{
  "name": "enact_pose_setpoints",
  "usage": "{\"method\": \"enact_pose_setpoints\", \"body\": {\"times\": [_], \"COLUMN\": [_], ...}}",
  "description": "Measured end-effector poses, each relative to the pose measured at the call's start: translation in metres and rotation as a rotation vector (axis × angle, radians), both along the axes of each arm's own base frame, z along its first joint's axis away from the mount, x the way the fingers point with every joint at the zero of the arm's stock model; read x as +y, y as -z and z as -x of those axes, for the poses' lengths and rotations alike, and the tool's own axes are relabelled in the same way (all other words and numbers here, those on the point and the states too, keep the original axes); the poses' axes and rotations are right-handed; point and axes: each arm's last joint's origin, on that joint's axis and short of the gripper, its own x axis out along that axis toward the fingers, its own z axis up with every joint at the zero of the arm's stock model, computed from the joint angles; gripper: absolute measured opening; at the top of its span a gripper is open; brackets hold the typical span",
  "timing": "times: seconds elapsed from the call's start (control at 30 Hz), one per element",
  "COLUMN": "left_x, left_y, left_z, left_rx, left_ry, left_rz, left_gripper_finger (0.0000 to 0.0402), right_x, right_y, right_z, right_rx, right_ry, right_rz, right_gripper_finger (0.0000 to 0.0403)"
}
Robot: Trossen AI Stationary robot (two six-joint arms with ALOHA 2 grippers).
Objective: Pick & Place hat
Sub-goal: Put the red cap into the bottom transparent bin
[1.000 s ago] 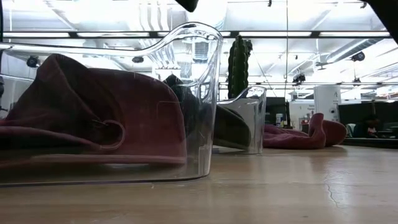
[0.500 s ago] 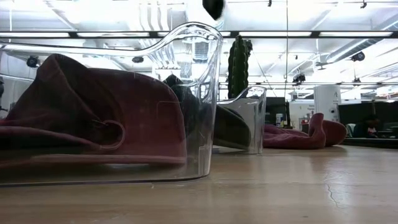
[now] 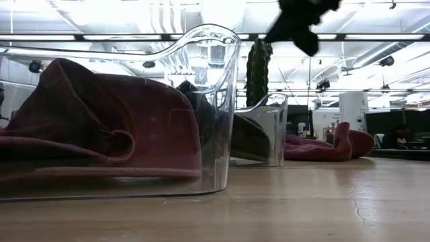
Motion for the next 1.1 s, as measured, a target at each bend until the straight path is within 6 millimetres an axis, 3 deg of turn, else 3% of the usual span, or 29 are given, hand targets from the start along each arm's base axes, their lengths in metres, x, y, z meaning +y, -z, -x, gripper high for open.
{"method": "enact_pose_setpoints", "body": {"times": [0.23, 0.47, 0.9, 1.1], "left_x": [0.001, 0.001, 0.003, 0.003], "left_y": [0.001, 0.004, 0.018, 0.018], "left_z": [-0.002, -0.003, -0.011, -0.011], "left_rx": [0.006, 0.022, 0.064, 0.063], "left_ry": [0.000, -0.002, -0.009, -0.010], "left_rz": [0.001, 0.015, 0.053, 0.054], "left_gripper_finger": [0.0153, 0.0153, 0.0153, 0.0153], "right_x": [0.001, 0.002, -0.004, -0.007], "right_y": [0.029, 0.047, 0.066, 0.072], "right_z": [0.053, 0.087, 0.100, 0.096], "right_rx": [0.129, 0.359, 0.704, 0.765], "right_ry": [-0.005, -0.048, -0.079, 0.003], "right_rz": [0.005, 0.058, 0.305, 0.341], "right_gripper_finger": [0.0008, 0.0038, 0.0209, 0.0249]}}
